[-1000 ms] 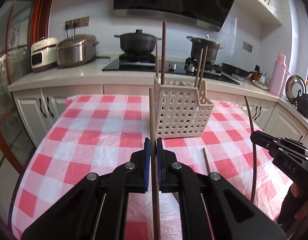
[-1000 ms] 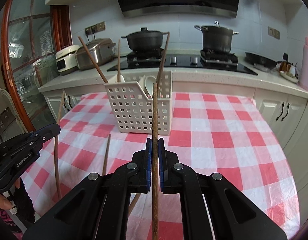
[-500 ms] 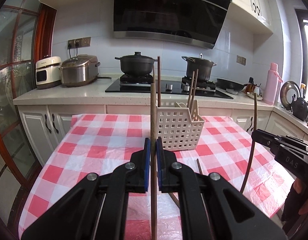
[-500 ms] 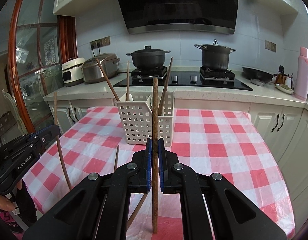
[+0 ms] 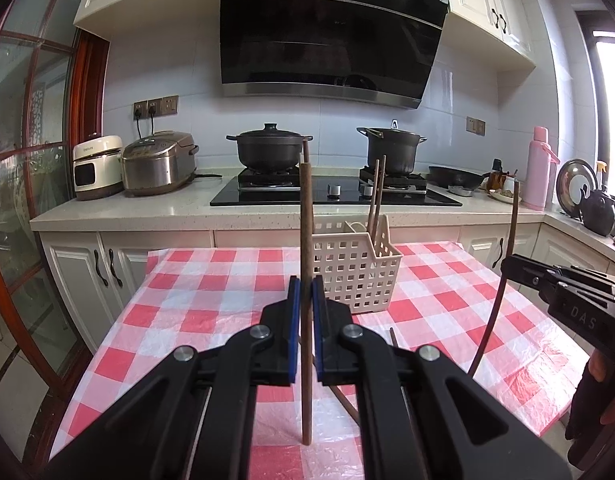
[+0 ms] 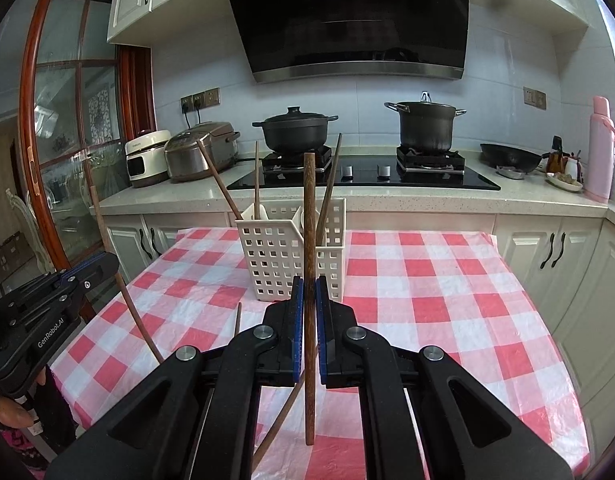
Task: Organize utensils
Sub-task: 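Lift both chopsticks upright and carry them toward the white basket, then lower both chopsticks into the white basket and open both grippers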
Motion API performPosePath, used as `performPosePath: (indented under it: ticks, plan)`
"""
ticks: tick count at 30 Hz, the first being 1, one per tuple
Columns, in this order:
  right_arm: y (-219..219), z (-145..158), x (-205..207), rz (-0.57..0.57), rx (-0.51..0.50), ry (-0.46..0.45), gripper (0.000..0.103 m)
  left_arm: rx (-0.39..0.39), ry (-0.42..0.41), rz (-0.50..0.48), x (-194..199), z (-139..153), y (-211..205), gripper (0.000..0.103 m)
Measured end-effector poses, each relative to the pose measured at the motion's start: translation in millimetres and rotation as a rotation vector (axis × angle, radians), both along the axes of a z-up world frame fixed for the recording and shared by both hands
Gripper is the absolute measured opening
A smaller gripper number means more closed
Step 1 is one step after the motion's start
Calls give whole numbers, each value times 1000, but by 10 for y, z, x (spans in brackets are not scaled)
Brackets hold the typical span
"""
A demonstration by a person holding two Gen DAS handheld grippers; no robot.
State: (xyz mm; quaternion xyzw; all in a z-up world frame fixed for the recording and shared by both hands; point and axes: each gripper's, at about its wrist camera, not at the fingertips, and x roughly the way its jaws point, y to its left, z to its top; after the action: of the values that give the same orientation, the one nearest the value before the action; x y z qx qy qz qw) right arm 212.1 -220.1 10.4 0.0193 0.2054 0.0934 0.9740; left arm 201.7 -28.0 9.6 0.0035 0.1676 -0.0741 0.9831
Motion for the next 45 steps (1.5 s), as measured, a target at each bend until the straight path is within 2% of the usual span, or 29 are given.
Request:
performPosePath:
  ticks: [20, 29, 45]
  plan:
    - [6, 20, 40, -5, 6, -17, 6, 8, -15, -1, 49, 26, 2, 6]
    - [-21, 80, 196, -7, 6, -22, 6, 0, -31, -23, 202, 206, -7, 6]
    - [-72, 409, 673, 16, -3, -69, 6, -50, -55, -92, 689, 696, -192, 6]
